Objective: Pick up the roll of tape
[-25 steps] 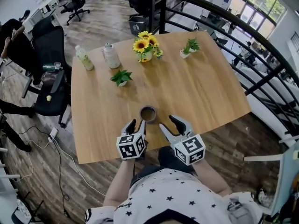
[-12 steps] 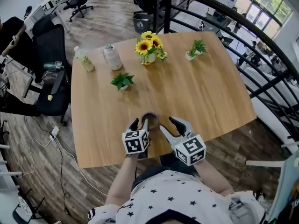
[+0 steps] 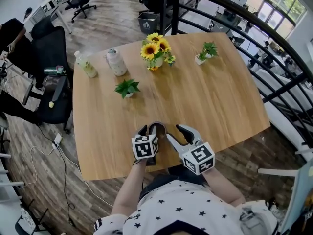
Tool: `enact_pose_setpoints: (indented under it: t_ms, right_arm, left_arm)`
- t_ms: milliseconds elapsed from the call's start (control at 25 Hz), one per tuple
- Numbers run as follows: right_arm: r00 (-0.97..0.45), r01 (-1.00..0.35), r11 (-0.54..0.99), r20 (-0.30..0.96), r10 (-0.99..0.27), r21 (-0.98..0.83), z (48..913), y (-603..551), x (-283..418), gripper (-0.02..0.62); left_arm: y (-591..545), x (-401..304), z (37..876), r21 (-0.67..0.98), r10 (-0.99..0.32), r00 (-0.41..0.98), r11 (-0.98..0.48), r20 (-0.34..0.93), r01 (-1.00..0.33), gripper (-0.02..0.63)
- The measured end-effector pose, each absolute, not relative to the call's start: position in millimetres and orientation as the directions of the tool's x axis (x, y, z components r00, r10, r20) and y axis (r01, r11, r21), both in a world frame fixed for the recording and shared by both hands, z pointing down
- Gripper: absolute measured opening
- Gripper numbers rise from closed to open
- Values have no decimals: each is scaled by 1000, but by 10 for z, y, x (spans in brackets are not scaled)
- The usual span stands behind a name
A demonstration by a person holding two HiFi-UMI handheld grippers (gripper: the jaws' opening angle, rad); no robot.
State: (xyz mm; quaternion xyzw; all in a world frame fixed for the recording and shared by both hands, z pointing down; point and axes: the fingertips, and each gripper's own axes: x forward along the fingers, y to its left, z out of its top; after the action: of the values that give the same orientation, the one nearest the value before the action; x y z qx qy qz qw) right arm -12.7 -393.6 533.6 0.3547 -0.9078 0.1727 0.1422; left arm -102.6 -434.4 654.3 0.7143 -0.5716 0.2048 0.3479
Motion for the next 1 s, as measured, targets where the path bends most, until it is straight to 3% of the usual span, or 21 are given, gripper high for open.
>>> enact_pose_setpoints:
  t_ms: [440,1000]
  right_arm:
    - [-702,-700,680,384,-599,-218,5358,-3947,-117,176]
    - [-676,-727,658,368,-638,-195,5198,-3685,-82,176]
  left_arm:
    - [-4386,-1049,6589,221,-673,229,-99,704,-970,94]
    - [-4096,-1159,6310,224,-712,231,-106,663,-969,78]
